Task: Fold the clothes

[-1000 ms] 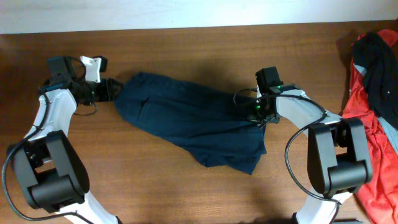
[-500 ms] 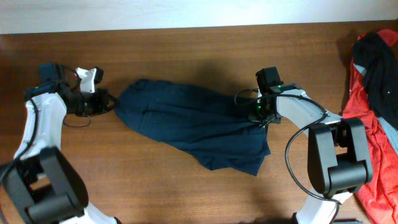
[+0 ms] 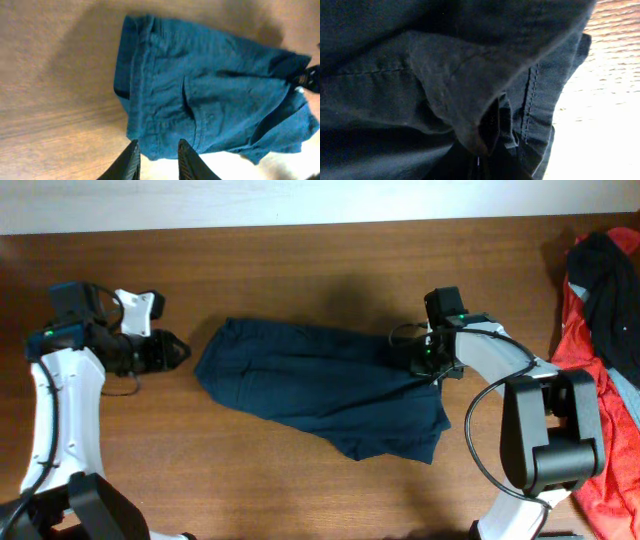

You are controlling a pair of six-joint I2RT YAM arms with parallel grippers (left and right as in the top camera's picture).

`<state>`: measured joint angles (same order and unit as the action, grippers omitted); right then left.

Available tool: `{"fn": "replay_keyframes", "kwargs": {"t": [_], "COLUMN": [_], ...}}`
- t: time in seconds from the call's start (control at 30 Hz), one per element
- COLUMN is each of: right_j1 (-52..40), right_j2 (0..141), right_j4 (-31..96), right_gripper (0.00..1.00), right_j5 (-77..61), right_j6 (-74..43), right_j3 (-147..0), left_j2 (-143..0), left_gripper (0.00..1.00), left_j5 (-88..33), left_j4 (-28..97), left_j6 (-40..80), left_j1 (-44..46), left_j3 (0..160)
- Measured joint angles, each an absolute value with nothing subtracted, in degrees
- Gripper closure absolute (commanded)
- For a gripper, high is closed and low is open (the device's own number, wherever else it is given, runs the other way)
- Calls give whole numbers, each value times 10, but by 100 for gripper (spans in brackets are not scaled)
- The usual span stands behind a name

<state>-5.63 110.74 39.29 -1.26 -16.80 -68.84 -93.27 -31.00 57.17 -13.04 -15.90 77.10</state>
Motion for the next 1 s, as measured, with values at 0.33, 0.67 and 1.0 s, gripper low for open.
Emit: {"fn": "replay_keyframes", "kwargs": {"t": [0.33, 0.67, 1.0], "right_j1": [-50, -49, -49], "right_j2": [1106, 1106, 1106], "right_j4": [429, 440, 450], "right_gripper": [96, 96, 96], "right_j5": [-1, 0, 0], "right_j6": [-156, -152, -151], "right_j3": [-697, -707, -707], "left_j2": [-937, -943, -1045], "left_gripper": [99, 99, 99], "left_j5": [-299, -300, -279], "left_j4": [551, 307, 120], "left_j6": [-130, -101, -68], "left_j1": [-123, -73, 1], "left_j3": [677, 562, 526]}}
